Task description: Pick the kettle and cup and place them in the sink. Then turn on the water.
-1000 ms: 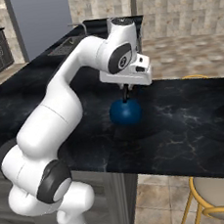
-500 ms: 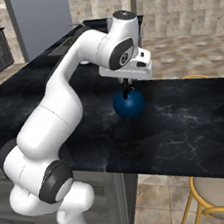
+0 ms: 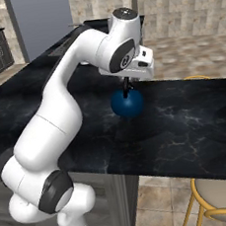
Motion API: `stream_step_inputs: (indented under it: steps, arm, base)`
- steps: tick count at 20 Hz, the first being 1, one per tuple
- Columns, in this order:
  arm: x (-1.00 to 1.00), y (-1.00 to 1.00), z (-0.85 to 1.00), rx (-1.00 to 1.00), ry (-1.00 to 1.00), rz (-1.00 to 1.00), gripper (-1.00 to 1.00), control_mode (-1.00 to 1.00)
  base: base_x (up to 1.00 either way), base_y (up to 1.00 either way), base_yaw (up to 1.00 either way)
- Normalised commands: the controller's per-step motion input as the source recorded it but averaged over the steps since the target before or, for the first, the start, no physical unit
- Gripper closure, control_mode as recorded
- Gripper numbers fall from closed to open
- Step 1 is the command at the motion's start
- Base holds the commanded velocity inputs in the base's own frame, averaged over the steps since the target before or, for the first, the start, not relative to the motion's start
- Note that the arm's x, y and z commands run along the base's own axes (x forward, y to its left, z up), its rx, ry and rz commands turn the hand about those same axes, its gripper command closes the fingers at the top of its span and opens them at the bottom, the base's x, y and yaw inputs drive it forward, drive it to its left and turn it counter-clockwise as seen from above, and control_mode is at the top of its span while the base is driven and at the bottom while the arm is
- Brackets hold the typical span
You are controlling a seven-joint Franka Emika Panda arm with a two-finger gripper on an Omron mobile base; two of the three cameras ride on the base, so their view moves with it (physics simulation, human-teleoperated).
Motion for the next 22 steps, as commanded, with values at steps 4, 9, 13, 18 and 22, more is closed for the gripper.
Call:
stream_step_inputs:
  steps: [4,9,13,18,22]
  arm:
    - [-0.13,0.00,0.04,0.00,-0.07,0.00,1.00,-1.00]
    - [-0.05,0.00,0.01,0.00,-0.02,0.00,1.00,1.00]
    - [0.00,0.00,0.00,0.00,0.00,0.00,1.00,1.00]
    - [0.00,0.00,0.00,0.00,0.00,0.00,1.00,1.00]
    - [0.00,0.00,0.00,0.00,0.00,0.00,1.00,1.00]
  base:
    - [0.00,0.00,0.00]
    - [-0.42,0.07,0.00]
    - [-0.84,0.54,0.00]
    - [-0.45,1.00,-0.02]
    - [-0.30,0.99,-0.01]
